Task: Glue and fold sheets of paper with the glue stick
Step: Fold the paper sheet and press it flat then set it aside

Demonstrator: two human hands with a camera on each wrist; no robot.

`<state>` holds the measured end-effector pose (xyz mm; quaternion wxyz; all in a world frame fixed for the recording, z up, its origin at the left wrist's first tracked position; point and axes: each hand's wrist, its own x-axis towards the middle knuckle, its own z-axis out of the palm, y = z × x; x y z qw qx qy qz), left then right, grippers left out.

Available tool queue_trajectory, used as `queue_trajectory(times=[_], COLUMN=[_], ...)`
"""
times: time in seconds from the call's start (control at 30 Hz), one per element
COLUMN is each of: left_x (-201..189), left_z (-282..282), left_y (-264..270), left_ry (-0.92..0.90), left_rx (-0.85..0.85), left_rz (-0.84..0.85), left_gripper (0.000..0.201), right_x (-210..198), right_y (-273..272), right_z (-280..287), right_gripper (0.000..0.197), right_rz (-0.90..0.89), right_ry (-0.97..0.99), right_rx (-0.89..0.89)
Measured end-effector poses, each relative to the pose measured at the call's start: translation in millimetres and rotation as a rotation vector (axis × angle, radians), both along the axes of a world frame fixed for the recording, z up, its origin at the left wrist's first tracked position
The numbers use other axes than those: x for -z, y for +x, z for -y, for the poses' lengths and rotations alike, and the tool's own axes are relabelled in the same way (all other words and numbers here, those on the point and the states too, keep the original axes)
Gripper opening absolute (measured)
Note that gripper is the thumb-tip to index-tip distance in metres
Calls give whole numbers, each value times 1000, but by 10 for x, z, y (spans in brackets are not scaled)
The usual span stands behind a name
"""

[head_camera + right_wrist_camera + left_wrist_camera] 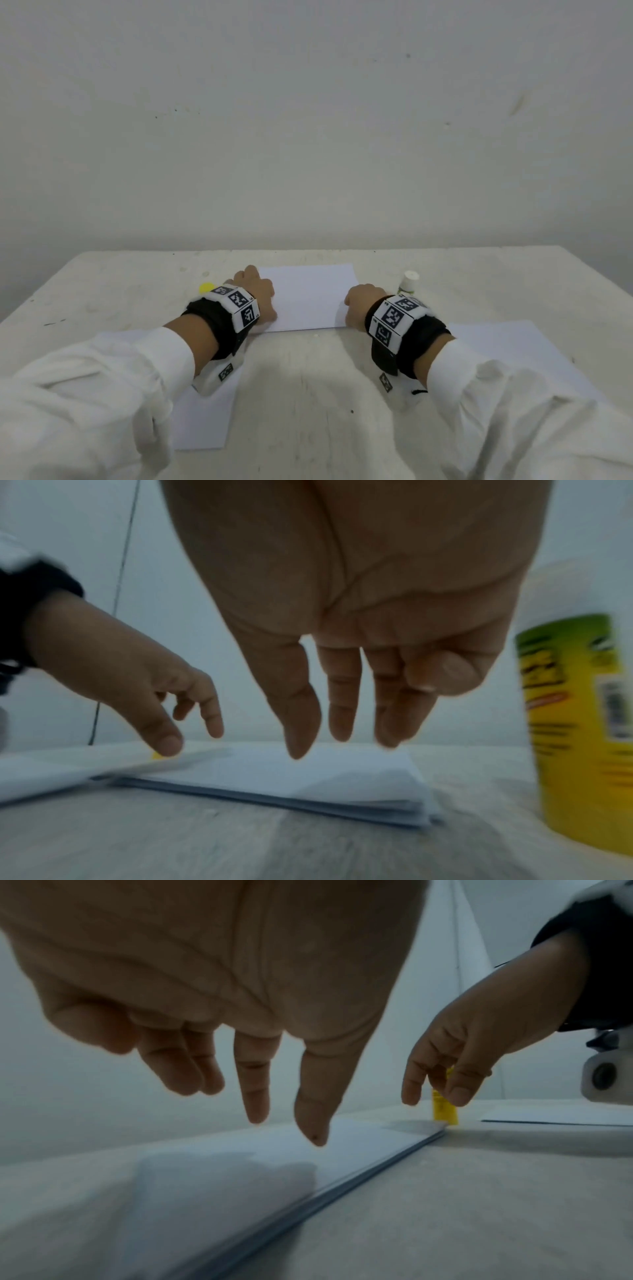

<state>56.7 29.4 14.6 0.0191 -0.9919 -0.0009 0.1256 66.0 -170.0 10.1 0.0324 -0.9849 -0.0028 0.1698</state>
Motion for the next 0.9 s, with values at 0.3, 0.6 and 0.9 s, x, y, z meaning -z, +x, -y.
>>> queue_trajectory(times=[0.3,0.6,0.9], left_x=[-209,160,273], left_z=[1507,2576,2807], left_y=[-503,-532,-390], left_ry=[-128,-70,55], left_rx=[333,396,310], left_rz=[-226,-171,-182], left_gripper=[43,63,74], right_x=[-215,93,569], right_y=[-731,-1021,-700], right_z=[1626,2640,2803], right_gripper=[29,69,74], right_rz=[-85,-258,-189], right_ry=[-41,-121,-184], right_rx=[160,275,197])
